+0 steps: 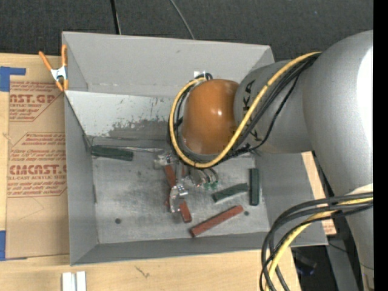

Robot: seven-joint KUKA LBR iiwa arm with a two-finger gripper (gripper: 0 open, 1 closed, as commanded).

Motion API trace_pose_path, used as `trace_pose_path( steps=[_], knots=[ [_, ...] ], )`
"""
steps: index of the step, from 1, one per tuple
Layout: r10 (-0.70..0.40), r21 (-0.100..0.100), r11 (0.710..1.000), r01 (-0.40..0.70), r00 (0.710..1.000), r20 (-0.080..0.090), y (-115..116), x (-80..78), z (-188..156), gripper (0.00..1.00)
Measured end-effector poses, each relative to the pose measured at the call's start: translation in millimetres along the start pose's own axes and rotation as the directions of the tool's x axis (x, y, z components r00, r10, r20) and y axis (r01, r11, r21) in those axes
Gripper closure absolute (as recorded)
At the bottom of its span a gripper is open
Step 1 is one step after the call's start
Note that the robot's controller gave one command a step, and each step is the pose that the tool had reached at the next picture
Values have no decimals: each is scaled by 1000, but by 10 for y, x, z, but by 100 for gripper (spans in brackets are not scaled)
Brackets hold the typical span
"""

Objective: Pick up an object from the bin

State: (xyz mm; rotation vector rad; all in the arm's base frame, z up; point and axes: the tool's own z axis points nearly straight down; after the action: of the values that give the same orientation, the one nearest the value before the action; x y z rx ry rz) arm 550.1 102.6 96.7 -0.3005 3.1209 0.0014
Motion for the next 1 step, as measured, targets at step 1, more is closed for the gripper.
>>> trace_pose_path(
  steps=[1],
  knots=[
    [-116,-5,993,116,993,-7,-534,389,230,100]
  ],
)
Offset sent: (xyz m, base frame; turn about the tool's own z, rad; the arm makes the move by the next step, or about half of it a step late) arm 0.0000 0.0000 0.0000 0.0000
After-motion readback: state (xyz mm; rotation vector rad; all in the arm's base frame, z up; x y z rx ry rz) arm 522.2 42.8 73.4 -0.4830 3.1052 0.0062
